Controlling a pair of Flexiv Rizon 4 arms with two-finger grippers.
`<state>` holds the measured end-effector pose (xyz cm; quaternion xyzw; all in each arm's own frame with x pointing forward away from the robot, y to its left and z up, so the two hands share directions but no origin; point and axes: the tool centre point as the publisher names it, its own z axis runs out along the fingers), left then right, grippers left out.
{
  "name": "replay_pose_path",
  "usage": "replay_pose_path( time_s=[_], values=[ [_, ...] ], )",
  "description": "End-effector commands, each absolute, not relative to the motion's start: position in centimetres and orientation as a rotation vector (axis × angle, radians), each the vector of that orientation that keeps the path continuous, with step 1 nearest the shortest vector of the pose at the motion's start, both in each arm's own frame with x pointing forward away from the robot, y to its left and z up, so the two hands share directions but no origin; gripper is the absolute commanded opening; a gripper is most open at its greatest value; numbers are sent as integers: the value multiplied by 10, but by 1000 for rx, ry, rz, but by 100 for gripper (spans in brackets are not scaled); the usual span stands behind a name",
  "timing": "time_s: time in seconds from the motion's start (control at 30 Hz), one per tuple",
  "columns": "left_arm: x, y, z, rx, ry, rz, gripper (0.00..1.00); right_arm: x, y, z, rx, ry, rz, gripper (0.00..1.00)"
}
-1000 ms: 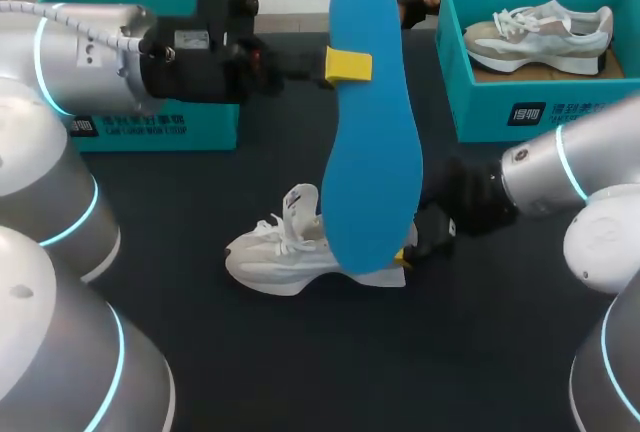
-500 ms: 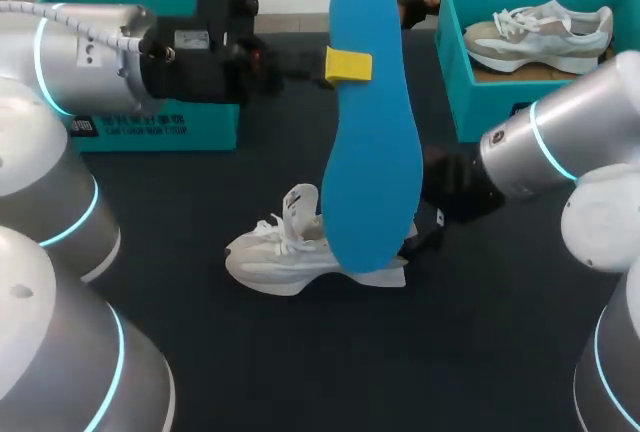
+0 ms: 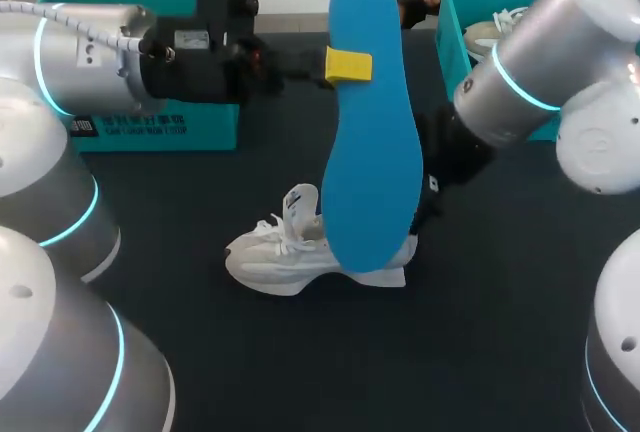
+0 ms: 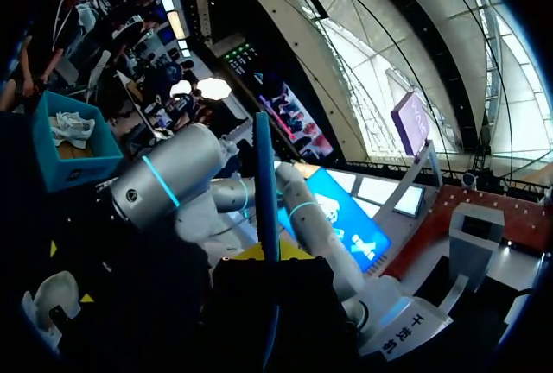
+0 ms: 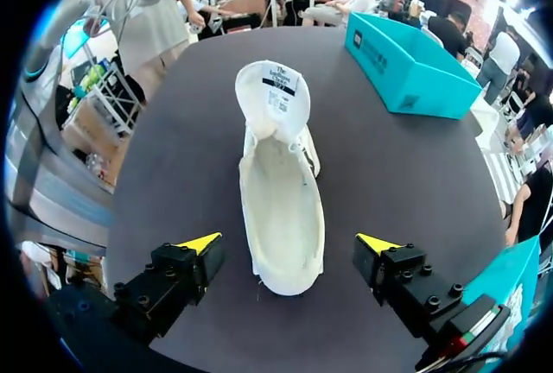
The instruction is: Take the shoe out of the shoebox, open the shoe tongue, remove and reinsert the insole, then place the shoe into the shoebox
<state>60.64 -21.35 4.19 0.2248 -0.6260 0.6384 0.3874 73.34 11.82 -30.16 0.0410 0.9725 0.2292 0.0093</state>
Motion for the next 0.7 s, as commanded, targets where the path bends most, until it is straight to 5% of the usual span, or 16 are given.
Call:
replay_pose_path(
  time_s=[0.03,0.7],
  values=[
    [606,-214,41,572,-1593,1625,0,735,124,-302,119,3087,417,100],
    [606,-214,41,572,-1593,1625,0,743,127,-308,93,3073,336,100]
  ],
)
